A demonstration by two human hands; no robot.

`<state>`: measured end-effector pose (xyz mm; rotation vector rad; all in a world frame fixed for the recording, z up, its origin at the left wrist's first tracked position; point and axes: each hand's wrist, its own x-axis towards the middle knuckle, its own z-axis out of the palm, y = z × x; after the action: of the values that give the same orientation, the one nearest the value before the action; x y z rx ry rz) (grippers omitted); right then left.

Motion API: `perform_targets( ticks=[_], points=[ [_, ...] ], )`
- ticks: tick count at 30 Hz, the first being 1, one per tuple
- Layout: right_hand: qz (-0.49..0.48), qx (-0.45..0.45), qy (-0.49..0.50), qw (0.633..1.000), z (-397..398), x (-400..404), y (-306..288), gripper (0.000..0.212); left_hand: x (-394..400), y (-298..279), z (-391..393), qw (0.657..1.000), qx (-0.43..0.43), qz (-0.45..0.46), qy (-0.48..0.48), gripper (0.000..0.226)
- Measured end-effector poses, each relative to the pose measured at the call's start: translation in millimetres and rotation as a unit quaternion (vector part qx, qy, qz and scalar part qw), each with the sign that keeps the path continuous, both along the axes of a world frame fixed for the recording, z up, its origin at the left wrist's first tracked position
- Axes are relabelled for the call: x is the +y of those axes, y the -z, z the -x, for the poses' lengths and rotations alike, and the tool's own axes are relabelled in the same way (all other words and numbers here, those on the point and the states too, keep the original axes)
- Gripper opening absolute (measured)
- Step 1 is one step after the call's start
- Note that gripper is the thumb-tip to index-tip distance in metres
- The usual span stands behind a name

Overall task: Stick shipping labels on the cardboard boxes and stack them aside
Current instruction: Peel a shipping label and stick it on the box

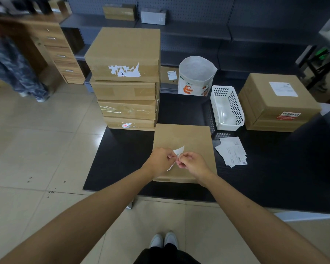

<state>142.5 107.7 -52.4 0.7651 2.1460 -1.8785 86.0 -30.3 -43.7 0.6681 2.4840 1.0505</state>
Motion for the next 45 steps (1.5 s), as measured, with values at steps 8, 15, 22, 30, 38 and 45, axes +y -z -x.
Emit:
perform_targets(
  ticks=[8,15,22,30,38,45],
  points=[
    [-0.063,0.024,-0.034,0.997,-4.8,-3.6,-2.5,0.008,-1.4,5.0,-3.3,0.999,-0.031,-0.01,-0.017,0.021],
    [-0.093,0.034,-0.032,0.995,-4.5,-3.8,-2.3,0.009,-1.9,3.4,-2.0,0.992,-0.083,-0.058,-0.081,0.009],
    [0.128,-0.04,0.165,0.977,3.0,4.2,3.5,0.023,-0.1,-4.9,9.7,0.937,-0.233,-0.175,-0.195,0.013],
    [0.207,-0.008,0.116,0.971,3.7,0.0,-4.2,0.027,7.6,-3.2,10.4,0.949,-0.235,-0.14,-0.157,0.009],
    [0.098,-0.066,0.246,0.962,-0.7,24.4,2.0,0.015,4.9,-18.4,27.0,0.925,-0.213,-0.197,-0.245,0.006],
    [-0.032,-0.2,0.33,0.922,-17.3,53.4,22.9,0.022,-1.3,-38.9,52.7,0.906,-0.139,-0.222,-0.332,0.021]
  ],
)
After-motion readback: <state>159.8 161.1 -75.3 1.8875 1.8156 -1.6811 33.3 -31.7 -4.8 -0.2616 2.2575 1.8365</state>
